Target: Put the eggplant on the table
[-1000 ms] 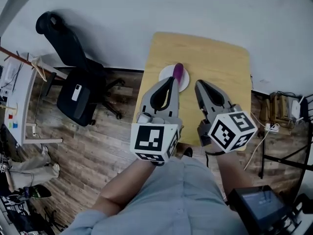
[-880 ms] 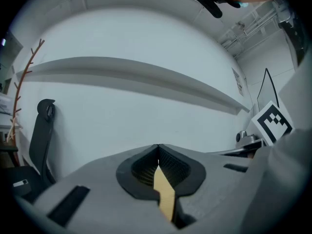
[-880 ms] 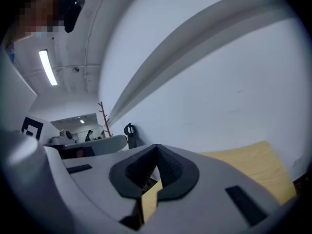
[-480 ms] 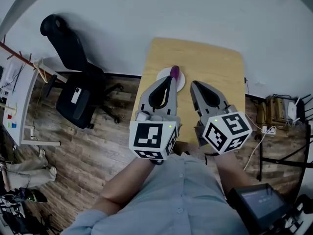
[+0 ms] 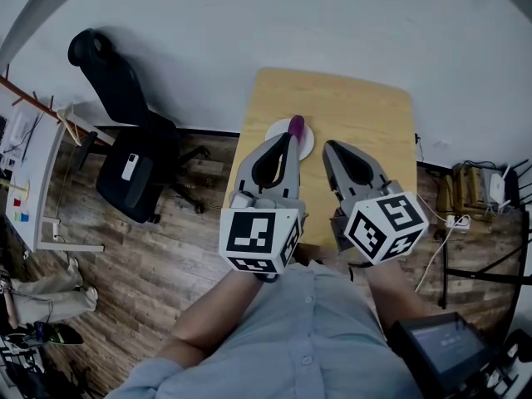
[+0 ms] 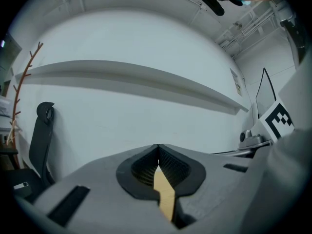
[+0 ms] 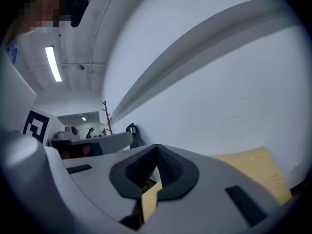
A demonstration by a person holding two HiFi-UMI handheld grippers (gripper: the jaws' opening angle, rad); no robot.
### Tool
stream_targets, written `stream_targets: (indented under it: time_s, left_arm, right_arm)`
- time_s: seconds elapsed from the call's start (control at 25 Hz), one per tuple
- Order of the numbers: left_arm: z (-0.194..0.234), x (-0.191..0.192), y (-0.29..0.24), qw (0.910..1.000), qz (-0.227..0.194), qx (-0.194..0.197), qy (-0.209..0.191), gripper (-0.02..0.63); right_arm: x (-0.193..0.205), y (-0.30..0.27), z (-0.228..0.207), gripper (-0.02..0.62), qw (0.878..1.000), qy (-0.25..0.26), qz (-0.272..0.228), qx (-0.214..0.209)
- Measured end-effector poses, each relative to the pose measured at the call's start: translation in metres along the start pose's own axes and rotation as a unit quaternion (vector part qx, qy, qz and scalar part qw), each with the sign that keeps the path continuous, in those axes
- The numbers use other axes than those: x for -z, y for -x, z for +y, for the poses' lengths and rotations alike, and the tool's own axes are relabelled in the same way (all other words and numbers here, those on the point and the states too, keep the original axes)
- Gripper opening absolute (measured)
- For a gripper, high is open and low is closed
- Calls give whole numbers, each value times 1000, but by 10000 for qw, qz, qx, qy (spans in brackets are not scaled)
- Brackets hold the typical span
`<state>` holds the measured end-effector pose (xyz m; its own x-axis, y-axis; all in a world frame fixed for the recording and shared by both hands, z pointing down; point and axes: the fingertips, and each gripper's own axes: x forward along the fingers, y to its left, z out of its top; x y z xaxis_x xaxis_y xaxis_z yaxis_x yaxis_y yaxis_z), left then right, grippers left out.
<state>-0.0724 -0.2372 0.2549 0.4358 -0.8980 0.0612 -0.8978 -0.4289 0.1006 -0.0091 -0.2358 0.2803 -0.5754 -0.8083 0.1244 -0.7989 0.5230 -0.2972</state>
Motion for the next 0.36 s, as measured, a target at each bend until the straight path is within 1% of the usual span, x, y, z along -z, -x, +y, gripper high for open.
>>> stream_targets:
  time_s: [0.36]
  left_arm:
    - [-3,5,-6,10000,63,51,-45,6]
  right_arm:
    - [2,-2,-5,0,10000,-30,32,1]
